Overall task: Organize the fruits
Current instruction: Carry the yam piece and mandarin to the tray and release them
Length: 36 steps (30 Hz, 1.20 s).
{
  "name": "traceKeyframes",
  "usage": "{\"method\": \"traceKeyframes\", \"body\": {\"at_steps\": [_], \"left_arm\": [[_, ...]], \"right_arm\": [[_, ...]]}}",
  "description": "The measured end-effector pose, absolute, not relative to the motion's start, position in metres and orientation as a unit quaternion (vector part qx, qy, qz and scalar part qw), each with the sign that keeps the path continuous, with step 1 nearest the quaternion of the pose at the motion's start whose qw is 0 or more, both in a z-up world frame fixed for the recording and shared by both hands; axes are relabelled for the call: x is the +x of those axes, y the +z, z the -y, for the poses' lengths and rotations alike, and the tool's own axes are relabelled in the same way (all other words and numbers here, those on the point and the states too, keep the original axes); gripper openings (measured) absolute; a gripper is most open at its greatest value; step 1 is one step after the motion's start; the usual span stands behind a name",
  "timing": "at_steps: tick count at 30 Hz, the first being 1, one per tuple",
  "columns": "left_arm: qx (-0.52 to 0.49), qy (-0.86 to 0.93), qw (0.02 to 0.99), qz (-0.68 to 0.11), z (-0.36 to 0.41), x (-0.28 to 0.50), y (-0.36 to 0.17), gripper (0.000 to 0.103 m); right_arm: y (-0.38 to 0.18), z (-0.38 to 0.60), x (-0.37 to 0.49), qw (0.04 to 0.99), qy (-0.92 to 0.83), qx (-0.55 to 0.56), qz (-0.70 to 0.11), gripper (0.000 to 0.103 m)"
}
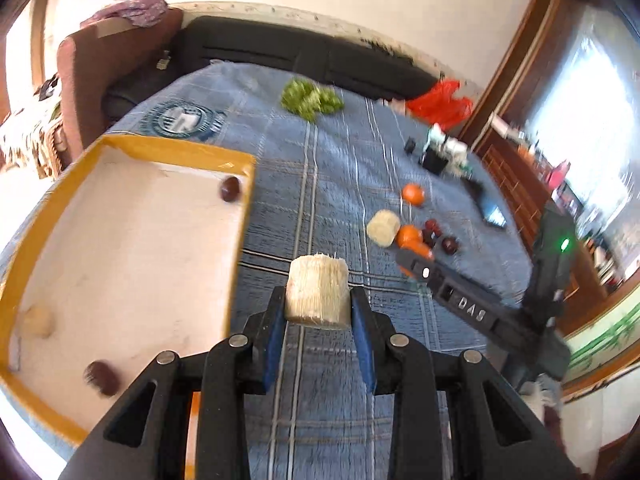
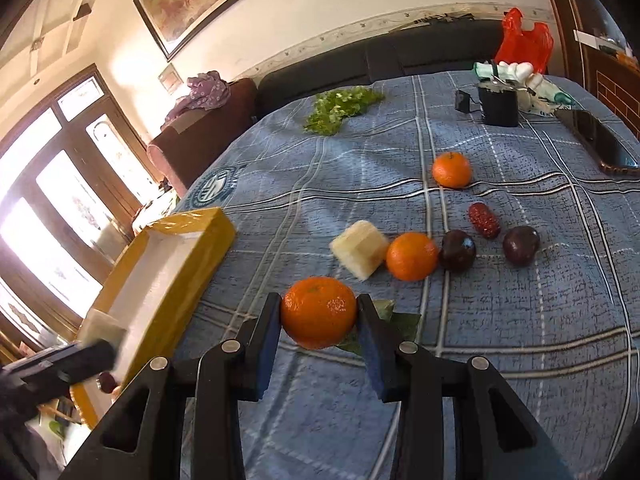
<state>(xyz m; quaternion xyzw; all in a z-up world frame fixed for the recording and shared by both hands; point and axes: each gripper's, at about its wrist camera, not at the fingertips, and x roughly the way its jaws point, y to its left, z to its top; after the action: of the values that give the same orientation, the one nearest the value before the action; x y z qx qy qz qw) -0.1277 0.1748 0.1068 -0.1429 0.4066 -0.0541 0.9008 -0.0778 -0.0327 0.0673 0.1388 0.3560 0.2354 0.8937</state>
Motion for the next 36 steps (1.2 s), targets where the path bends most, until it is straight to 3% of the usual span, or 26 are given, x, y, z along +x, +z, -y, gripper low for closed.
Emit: {"method": "traceKeyframes", "body": {"at_steps": [7, 17, 29, 36], "left_arm": [[-0.201, -0.074, 0.917, -0.336, -0.215, -0.19, 0.164, 0.031], [-0.232, -0.105, 0.927, -0.276, -0.241, -0.239, 0.203, 0.031], [-0.203, 0.002, 0.948, -0.246, -0.307, -0.267, 0.225, 0.031], [-0.118, 0.087, 0.959, -0.243, -0.347, -0.251, 0.275, 0.031]], "right_arm": [[0.112, 0.019, -0.122, 0.891, 0.275, 0.143, -0.333, 0.041], [0.208, 0.0, -0.191, 0.898, 0.335, 0.135, -0.251, 0.042], [0.227, -0.023, -0.203, 0.888, 0.368, 0.111, -0.251, 0.042], [0.29, -0.057, -0.187, 0.864, 0.432, 0.125, -0.226, 0.043]]}}
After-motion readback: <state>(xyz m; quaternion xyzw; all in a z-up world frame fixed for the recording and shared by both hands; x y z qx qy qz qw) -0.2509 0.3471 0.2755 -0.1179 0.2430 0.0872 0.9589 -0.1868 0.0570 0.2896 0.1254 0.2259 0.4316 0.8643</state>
